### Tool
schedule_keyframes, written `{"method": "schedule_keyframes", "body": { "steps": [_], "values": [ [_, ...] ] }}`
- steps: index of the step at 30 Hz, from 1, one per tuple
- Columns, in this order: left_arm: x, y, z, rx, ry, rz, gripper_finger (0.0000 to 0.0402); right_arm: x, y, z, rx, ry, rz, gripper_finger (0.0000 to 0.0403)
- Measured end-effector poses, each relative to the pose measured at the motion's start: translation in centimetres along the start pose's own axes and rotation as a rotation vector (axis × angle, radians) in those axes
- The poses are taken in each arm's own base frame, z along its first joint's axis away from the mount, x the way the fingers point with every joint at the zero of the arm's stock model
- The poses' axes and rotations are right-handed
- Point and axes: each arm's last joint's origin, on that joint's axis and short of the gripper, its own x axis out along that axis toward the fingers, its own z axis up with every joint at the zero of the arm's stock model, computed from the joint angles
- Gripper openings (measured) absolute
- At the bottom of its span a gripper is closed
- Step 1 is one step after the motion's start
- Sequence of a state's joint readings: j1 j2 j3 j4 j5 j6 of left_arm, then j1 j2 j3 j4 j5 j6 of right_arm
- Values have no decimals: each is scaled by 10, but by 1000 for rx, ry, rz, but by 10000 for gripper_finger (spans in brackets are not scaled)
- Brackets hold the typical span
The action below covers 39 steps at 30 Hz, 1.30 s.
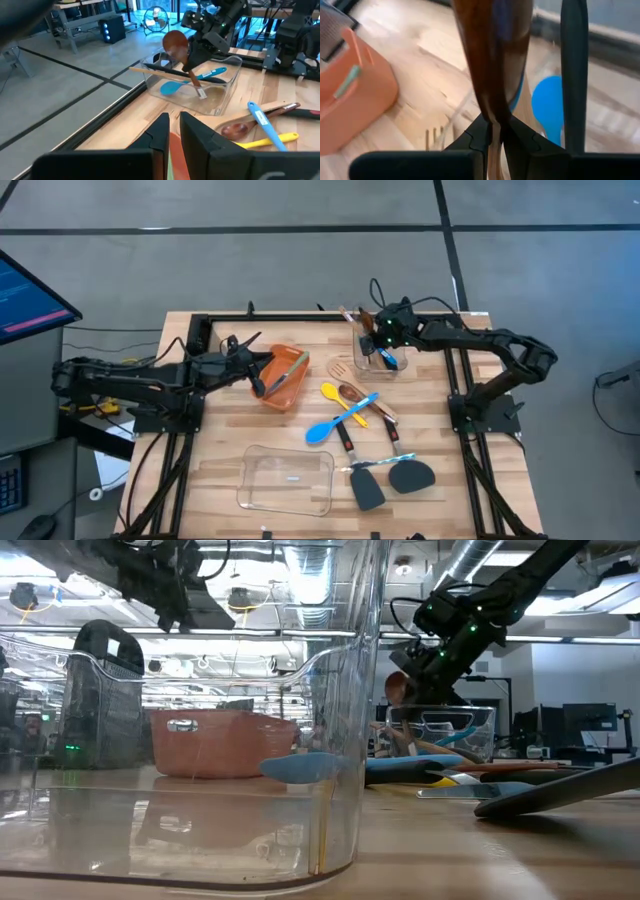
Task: Pick & Place Kitchen Items
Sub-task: Put the dark brown serving spoon into the top transparent bin, then put the table knife into the orange bin
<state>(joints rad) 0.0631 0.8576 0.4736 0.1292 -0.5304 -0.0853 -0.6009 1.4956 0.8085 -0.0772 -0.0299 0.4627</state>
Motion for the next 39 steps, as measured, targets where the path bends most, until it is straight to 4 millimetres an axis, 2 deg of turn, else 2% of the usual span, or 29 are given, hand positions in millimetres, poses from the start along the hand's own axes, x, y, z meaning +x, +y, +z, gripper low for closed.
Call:
{"method": "schedule_keyframes", "body": {
  "steps": [6,17,22,26,32,39],
  "values": [
    [-1,0,1,-2,-6,0,30,-5,-1,1,5,3,-5,58],
    [-1,0,1,-4,-9,-1,30,-37,-8,12,-41,-51,-18,131],
    [-1,0,1,-3,-9,-1,30,-72,-6,22,-38,-158,41,142],
    [-1,0,1,-3,-9,-1,30,-108,-1,22,-58,-203,157,129],
    [-1,0,1,-3,-9,-2,30,-160,8,1,-199,-186,288,101],
    [-1,0,1,-4,-8,-3,30,-195,16,-29,-281,-124,377,80]
  ]
}}
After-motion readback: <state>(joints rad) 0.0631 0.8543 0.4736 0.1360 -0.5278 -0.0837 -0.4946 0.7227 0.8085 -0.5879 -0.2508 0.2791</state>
